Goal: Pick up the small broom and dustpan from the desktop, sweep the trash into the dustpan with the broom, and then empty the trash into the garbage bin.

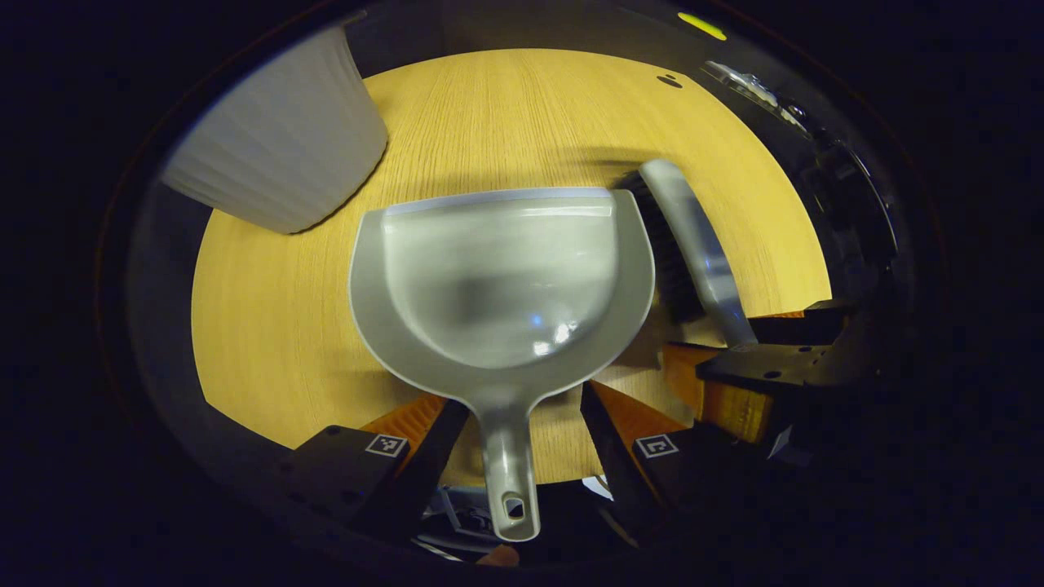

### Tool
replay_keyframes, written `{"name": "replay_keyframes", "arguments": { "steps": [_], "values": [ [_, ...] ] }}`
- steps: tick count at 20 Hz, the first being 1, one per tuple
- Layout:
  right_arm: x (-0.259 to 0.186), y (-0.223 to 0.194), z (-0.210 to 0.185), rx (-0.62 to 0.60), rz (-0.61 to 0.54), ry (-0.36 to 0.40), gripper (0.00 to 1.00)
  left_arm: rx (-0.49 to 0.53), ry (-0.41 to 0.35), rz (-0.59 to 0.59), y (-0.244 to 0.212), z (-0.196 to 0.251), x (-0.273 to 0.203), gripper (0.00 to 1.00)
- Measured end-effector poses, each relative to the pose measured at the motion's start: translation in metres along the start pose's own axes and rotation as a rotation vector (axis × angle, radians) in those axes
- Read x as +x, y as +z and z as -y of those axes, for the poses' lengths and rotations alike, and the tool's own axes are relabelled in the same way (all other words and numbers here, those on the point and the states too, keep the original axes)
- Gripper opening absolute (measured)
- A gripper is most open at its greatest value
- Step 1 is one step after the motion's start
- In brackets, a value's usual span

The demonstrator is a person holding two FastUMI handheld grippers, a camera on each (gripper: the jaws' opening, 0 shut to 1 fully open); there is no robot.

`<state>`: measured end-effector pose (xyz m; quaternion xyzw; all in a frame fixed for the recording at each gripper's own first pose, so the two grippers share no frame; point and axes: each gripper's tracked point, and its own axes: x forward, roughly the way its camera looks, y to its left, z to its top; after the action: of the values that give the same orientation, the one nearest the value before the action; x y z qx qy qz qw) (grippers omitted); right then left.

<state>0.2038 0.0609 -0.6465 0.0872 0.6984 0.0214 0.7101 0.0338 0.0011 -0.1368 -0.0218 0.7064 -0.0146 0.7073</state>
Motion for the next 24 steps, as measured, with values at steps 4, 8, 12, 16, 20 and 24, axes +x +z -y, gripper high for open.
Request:
{"name": "replay_keyframes", "arguments": {
  "steps": [4, 8, 12, 16, 20, 24],
  "values": [
    [-0.031, 0.001, -0.005, -0.001, 0.077, 0.03, 0.99, -0.003, -0.068, 0.088, -0.002, 0.008, -0.022, 0.84],
    [-0.086, 0.019, -0.012, -0.024, 0.243, 0.057, 0.99, 0.04, -0.056, 0.28, 0.014, -0.003, -0.064, 0.84],
    [-0.152, 0.03, -0.017, -0.03, 0.407, 0.067, 0.99, 0.033, -0.129, 0.468, 0.034, 0.01, -0.124, 0.84],
    [-0.218, 0.046, -0.026, -0.059, 0.666, 0.061, 0.99, 0.083, -0.054, 0.697, 0.046, 0.001, -0.182, 0.84],
    [-0.302, 0.058, -0.035, -0.117, 1.018, 0.015, 0.98, 0.082, 0.041, 1.058, 0.029, 0.001, -0.224, 0.83],
    [-0.347, 0.046, -0.019, -0.12, 1.352, -0.003, 0.99, 0.004, 0.023, 1.291, -0.002, -0.007, -0.231, 0.83]
  ]
}}
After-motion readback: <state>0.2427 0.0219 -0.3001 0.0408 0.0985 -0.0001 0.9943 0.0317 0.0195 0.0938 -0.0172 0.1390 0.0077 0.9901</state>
